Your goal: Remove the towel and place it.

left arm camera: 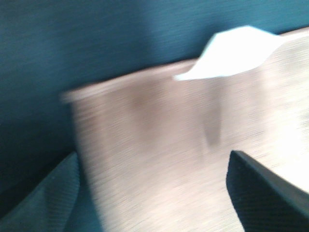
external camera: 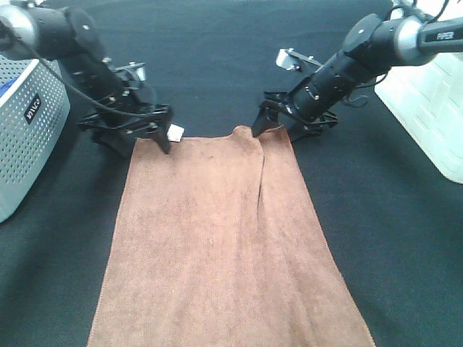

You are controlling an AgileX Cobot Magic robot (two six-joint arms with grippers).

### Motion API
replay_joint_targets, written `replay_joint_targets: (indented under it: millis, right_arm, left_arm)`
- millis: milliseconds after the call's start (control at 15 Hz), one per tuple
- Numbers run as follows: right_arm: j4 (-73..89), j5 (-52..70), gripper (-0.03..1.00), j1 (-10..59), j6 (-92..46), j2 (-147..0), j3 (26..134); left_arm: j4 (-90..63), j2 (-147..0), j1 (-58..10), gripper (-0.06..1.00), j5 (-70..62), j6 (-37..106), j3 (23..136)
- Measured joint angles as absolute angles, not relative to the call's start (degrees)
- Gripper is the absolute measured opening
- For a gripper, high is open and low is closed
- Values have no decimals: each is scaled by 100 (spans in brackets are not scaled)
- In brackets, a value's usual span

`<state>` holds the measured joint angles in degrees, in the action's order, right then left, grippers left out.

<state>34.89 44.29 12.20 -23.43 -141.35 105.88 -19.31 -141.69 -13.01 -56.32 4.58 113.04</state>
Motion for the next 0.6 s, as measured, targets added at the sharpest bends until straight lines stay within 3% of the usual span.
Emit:
replay_joint_targets:
  millis: [133, 267, 333, 533, 600]
  right_arm:
    - [3484, 4343, 71, 1272, -2343, -14146, 10594]
    - [3352, 4286, 60, 1272, -2343, -14164, 10594]
    - [3272, 4217, 50, 1272, -2343, -14169, 10594]
    - [3048, 4062, 6, 1278, -2343, -14209, 10594]
    - [2991, 4062, 0, 1283, -2343, -14209, 10594]
  left_arm:
    - [-2045, -14181, -1352, 74, -5506, 458, 11304]
    - [-2051, -14198, -1352, 63, -5466, 458, 11304]
    - [-2034, -14204, -1352, 55, -5443, 458, 11304]
    - [-1879, -14255, -1352, 14, -5403, 710, 11304]
    - [-1874, -14255, -1352, 4, -5392, 848, 11304]
